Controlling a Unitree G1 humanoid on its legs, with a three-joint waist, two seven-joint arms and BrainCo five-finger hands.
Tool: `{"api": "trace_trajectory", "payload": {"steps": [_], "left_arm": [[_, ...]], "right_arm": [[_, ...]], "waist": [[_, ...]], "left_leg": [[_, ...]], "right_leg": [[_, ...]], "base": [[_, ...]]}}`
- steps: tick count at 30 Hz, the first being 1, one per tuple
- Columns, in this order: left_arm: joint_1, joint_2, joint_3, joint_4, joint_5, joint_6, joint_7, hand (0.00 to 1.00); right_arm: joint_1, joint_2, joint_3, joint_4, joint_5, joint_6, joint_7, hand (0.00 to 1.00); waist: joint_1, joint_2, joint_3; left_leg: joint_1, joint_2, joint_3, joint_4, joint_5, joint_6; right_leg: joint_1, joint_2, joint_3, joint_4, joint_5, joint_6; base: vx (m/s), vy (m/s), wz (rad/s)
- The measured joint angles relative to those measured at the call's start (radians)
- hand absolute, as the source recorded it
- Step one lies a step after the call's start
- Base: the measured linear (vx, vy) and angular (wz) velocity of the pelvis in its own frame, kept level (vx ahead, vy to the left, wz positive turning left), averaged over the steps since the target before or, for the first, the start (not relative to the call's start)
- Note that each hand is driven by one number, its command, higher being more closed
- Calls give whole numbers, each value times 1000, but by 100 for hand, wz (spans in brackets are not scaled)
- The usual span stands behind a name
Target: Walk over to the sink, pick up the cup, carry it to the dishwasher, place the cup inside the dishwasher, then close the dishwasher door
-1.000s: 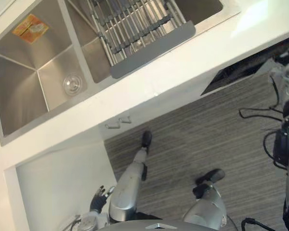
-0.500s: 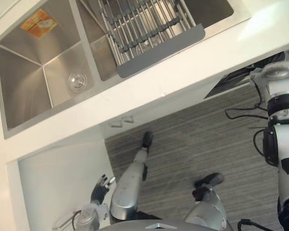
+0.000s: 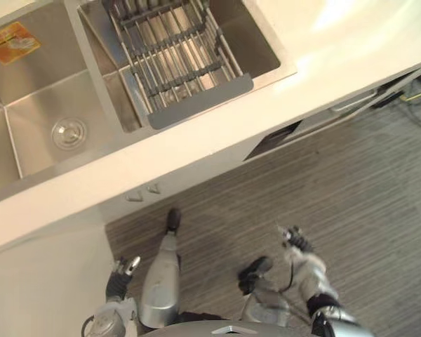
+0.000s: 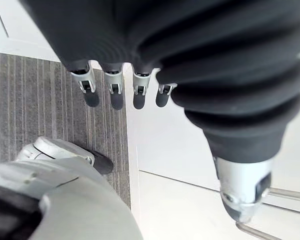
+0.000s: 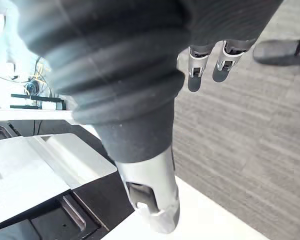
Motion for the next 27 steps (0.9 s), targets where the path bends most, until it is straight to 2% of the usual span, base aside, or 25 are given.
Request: {"api": "trace_trajectory", "payload": {"steps": [2, 3, 4, 5, 6, 7, 8, 9, 10, 11, 12, 13, 14, 15, 16, 17, 18, 19, 20, 21, 22, 23, 24, 26, 27], "left_arm": [[-1, 31, 4, 27, 38, 4, 14, 0], [-1, 36, 4, 36, 52, 9, 18, 0], [4, 52, 5, 51, 82, 22, 29, 0], [6, 58, 4, 57, 93, 26, 34, 0], [14, 68, 3, 61, 111, 36, 46, 0], [18, 72, 3, 66, 115, 39, 50, 0], [20, 76, 0, 80, 126, 51, 62, 0], [17, 84, -4, 86, 126, 59, 71, 0], [14, 86, -4, 87, 126, 62, 77, 0], [11, 87, -3, 89, 126, 73, 87, 0], [1, 94, -5, 99, 126, 89, 89, 0], [-2, 100, -6, 104, 127, 97, 89, 0], [-6, 106, -4, 118, 128, 107, 88, 0], [-8, 114, 2, 128, 129, 118, 88, 0], [-9, 112, 9, 137, 129, 121, 90, 0], [-10, 95, 22, 137, 130, 127, 89, 0], [-11, 76, 37, 137, 130, 135, 87, 0], [-8, 68, 46, 137, 131, 136, 87, 0], [-5, 53, 57, 140, 132, 138, 87, 0], [1, 43, 79, 144, 137, 137, 87, 0], [2, 41, 90, 148, 136, 137, 88, 0], [3, 45, 104, 159, 137, 135, 86, 0], [0, 42, 114, 176, 138, 134, 86, 0], [3, 23, 116, 199, 138, 131, 86, 0], [3, 19, 115, 203, 138, 131, 84, 0]], "right_arm": [[38, 32, -24, 65, -59, -17, -2, 0], [47, 38, -35, 74, -66, -13, -2, 0], [79, 48, -52, 99, -96, -4, -3, 0], [93, 53, -56, 108, -99, 5, -3, 0], [118, 62, -75, 111, -117, 20, -4, 0], [129, 69, -83, 111, -133, 26, -4, 0], [150, 89, -98, 111, -161, 30, -4, 0], [165, 108, -108, 112, -188, 30, -3, 0], [169, 118, -108, 112, -202, 29, -3, 0], [171, 135, -107, 110, -230, 22, -3, 0], [173, 148, -105, 110, -265, 7, -4, 0], [172, 153, -104, 109, -280, 0, -4, 0], [173, 159, -105, 108, -301, -18, -9, 0], [181, 170, -107, 108, -319, -30, -15, 0], [189, 170, -109, 107, -325, -36, -15, 0], [197, 158, -112, 104, -334, -42, -15, 0], [208, 162, -120, 100, -337, -41, -15, 0], [211, 168, -122, 100, -346, -41, -15, 0], [214, 180, -122, 99, -372, -43, -14, 0], [216, 196, -118, 97, -395, -46, -12, 0], [216, 199, -112, 95, -409, -50, -12, 0], [215, 203, -94, 94, -421, -61, -11, 0], [216, 200, -86, 95, -444, -73, -10, 0], [226, 188, -86, 95, -482, -78, -8, 0], [226, 182, -85, 95, -494, -81, -3, 0]], "waist": [[-8, -45, -30], [-14, -53, -34], [-29, -76, -58], [-33, -88, -69], [-34, -104, -82], [-37, -113, -88], [-49, -125, -96], [-72, -130, -100], [-75, -133, -102], [-77, -137, -110], [-91, -147, -120], [-91, -154, -124], [-92, -179, -141], [-91, -190, -150], [-94, -198, -156], [-105, -175, -158], [-109, -151, -168], [-107, -142, -173], [-97, -114, -181], [-91, -107, -202], [-88, -111, -205], [-84, -127, -217], [-87, -125, -222], [-89, -89, -248], [-90, -86, -254]], "left_leg": [[28, -7, -2, 0, -20, 6], [40, -11, -4, -1, -23, 8], [58, -22, -5, -2, -25, 12], [61, -31, -5, 11, -25, 12], [64, -49, -6, 44, -57, 27], [77, -56, -7, 41, -68, 37], [112, -70, -17, 15, -69, 42], [135, -77, -50, -7, -62, 51], [143, -75, -63, -8, -61, 52], [149, -68, -74, -8, -66, 49], [148, -73, -97, -8, -68, 45], [148, -79, -102, -8, -68, 42], [149, -94, -111, -8, -66, 38], [153, -114, -101, 0, -78, 50], [144, -129, -62, 33, -85, 63], [118, -141, -23, 121, -132, 89], [136, -130, -60, 122, -139, 89], [155, -119, -72, 110, -137, 90], [194, -83, -86, 80, -130, 90], [222, -69, -96, 52, -126, 86], [239, -69, -97, 39, -124, 86], [269, -84, -95, 8, -116, 84], [291, -101, -99, -9, -114, 84], [294, -98, -93, -9, -118, 83], [296, -98, -91, -9, -120, 81]], "right_leg": [[20, 0, 31, 14, -35, -13], [29, 0, 47, 26, -57, -28], [35, -16, 68, 67, -114, -103], [34, -30, 74, 87, -132, -149], [44, -37, 89, 123, -167, -250], [46, -32, 126, 132, -193, -286], [51, 2, 242, 133, -240, -294], [67, 54, 329, 130, -255, -284], [72, 84, 361, 121, -272, -275], [82, 141, 445, 82, -306, -242], [106, 178, 514, 44, -327, -180], [110, 184, 538, 37, -326, -144], [118, 181, 567, 34, -302, -82], [132, 158, 556, 35, -292, -12], [149, 143, 541, 37, -288, -5], [163, 147, 542, 76, -277, 8], [165, 166, 559, 128, -244, -12], [168, 178, 569, 148, -225, -31], [160, 208, 598, 197, -213, -61], [165, 238, 628, 141, -258, -81], [171, 247, 634, 101, -265, -83], [167, 256, 652, 42, -221, -97], [176, 246, 631, 45, -228, -91], [179, 249, 634, 25, -228, -91], [189, 249, 632, 9, -229, -90]], "base": [[-40, -39, 8], [-54, -45, 43], [-36, -18, 47], [8, 5, 50], [57, 19, 25], [80, 8, 37], [85, -22, 61], [79, -40, 69], [70, -83, 57], [61, -128, 49], [66, -134, 45], [79, -127, 51], [129, -81, 40], [113, -55, 46], [228, 15, 65], [194, 49, 82], [217, 53, 82], [137, 29, 58], [126, -8, 36], [130, -23, 24], [82, -74, 13], [60, -121, 10], [39, -129, 7], [0, -66, -5], [-18, -17, -10]]}}
